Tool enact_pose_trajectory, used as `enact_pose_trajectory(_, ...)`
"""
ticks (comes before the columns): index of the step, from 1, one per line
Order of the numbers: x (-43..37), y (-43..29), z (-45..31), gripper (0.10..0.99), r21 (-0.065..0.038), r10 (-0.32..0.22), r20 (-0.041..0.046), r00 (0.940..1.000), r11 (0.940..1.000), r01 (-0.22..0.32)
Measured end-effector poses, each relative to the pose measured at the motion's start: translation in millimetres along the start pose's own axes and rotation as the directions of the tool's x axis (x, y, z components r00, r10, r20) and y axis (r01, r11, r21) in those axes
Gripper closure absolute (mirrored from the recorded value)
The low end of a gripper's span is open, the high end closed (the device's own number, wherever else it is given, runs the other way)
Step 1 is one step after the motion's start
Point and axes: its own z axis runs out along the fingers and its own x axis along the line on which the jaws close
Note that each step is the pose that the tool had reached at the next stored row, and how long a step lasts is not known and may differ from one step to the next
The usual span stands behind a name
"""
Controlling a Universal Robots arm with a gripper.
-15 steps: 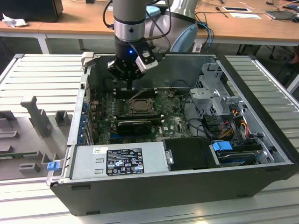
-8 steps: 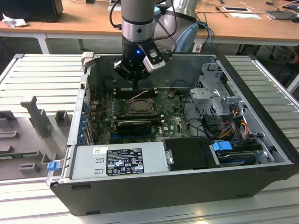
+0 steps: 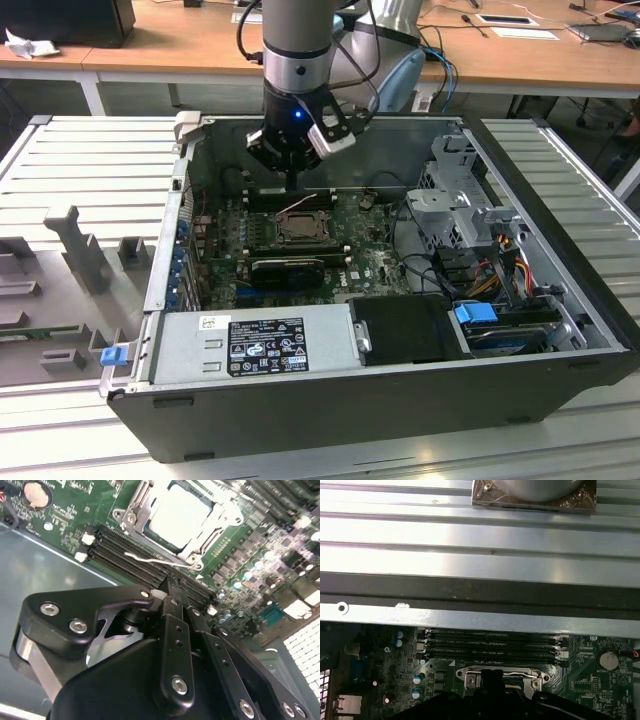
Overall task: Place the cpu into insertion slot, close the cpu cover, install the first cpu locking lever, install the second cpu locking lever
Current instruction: 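Install the first cpu locking lever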
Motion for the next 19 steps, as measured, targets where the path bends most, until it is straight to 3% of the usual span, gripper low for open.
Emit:
enact_pose_trajectory(5, -0.4, -1.2, 9.9, 0.98, -0.006, 0.001, 0.0002, 1.0, 1.0, -0.001)
enact_pose_trajectory(6, -0.4, -1.3, 10.4, 0.98, -0.022, 0.001, 0.001, 1.0, 0.9997, -0.001)
enact_pose_trajectory(7, -0.5, -1.4, 12.4, 0.98, -0.032, 0.001, 0.0019, 1.0, 0.9995, -0.001)
enact_pose_trajectory(11, -3.3, -2.3, 18.9, 0.98, -0.031, -0.009, 0.0003, 1.0, 0.9995, 0.009)
enact_pose_trajectory(13, -7.1, -2.5, 19.9, 0.98, -0.031, -0.009, 0.0003, 1.0, 0.9995, 0.009)
enact_pose_trajectory(19, -7.9, -2.8, 21.9, 0.98, -0.031, -0.009, 0.0004, 1.0, 0.9995, 0.009)
